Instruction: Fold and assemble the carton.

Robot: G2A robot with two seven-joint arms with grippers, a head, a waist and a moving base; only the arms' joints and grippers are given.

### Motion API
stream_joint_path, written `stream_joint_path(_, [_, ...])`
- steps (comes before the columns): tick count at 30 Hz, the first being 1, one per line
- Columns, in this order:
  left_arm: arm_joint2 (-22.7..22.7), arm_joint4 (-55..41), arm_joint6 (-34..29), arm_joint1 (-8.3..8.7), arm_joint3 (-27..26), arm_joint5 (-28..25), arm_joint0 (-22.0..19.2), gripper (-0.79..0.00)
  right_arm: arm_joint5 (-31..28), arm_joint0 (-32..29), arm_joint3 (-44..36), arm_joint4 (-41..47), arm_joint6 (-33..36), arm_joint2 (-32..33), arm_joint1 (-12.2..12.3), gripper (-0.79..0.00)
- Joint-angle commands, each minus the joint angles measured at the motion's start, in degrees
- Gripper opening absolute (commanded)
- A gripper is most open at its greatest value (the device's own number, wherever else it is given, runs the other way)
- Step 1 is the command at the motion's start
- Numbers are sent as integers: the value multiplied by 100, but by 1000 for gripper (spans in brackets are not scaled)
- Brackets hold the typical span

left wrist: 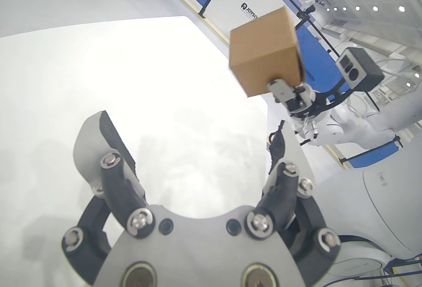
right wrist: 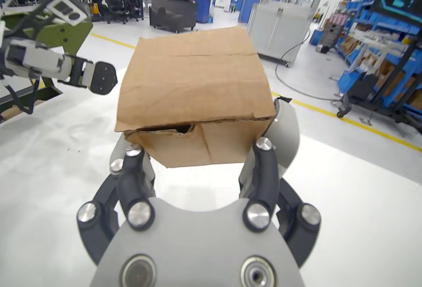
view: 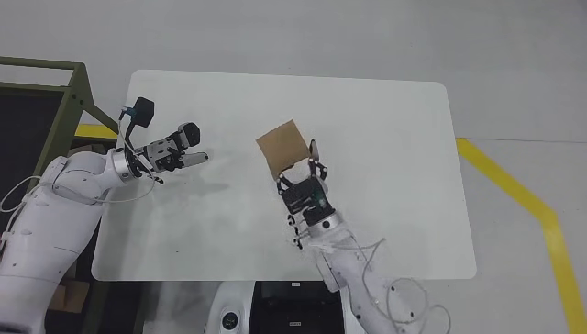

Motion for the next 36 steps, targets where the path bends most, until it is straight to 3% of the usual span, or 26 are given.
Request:
stream_joint_path(1, [0, 0, 0, 0, 0, 0, 0, 0, -97, -195, -510, -258, 40, 137, 64, -785])
stream_joint_path(8, [0, 0, 0, 0, 0, 0, 0, 0, -620, -442, -2105, -762, 368, 380, 192, -785])
stream_joint_path(17, [0, 0, 0, 0, 0, 0, 0, 0, -996, -68, -3623, -760, 1220, 148, 171, -785])
stream_joint_path(29, [0, 0, 0, 0, 0, 0, 0, 0, -359, 1053, -3622, -950, 2061, -291, -10, -785])
stream_joint_path(36, [0, 0, 0, 0, 0, 0, 0, 0, -198, 1177, -3552, 111, 2148, -361, -61, -785])
